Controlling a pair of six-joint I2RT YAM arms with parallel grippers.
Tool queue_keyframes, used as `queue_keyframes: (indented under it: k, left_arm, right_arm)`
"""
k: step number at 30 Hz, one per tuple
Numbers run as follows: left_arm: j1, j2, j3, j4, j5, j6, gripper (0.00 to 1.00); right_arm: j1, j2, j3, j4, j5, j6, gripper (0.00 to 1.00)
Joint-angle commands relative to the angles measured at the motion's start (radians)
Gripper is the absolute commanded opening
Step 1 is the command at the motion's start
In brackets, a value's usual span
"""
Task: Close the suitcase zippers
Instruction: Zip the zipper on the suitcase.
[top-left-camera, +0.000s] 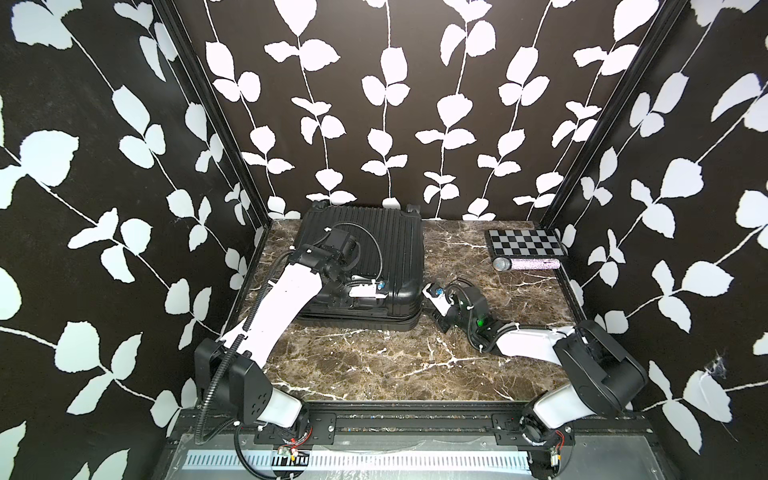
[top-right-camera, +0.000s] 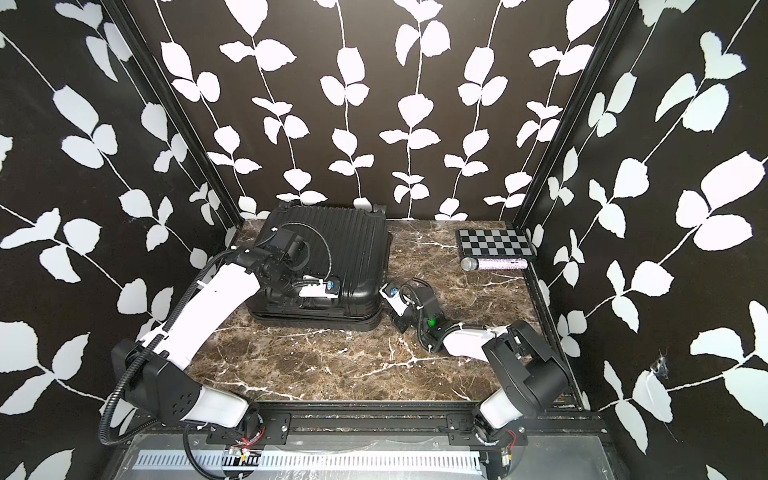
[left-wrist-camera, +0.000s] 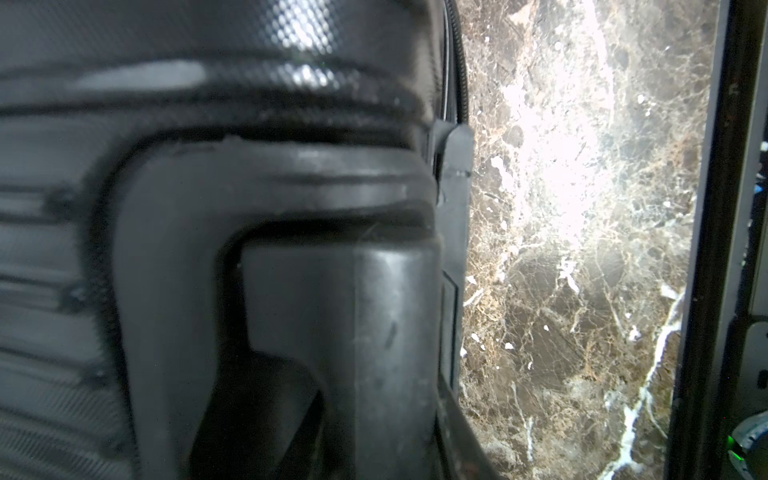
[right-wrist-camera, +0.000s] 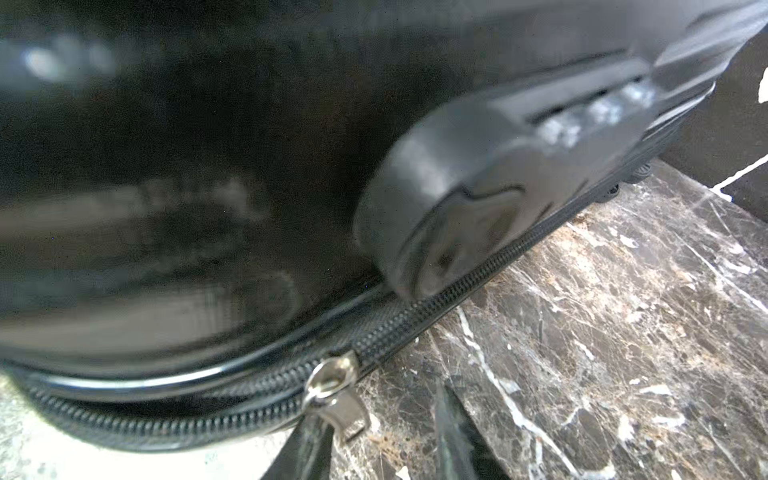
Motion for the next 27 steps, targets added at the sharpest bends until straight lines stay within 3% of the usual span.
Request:
queue_keyframes:
  k: [1,6,13,27]
  left_arm:
    - [0.004,-0.075,0.014,0.05,0.055,0.0,0.04]
    - [0.004,-0.076,0.014,0.05,0.055,-0.002,0.04]
    - [0.004,-0.076,0.023,0.046,0.057,-0.006,0.04]
    - [0.001,-0.066,0.031,0.051,0.051,-0.02,0.03]
  right_arm:
    - [0.019,0.0,0.004,0.073,-0.015,-0.026,0.34]
    - [0.027,-0.017,-0.001,0.077,0.002,-0.042,0.16]
    - [0.027,-0.063,-0.023,0.056,-0.019,-0.046,0.01]
    - [0.026,-0.119,-0.045,-0.001,-0.083,0.0,0.0]
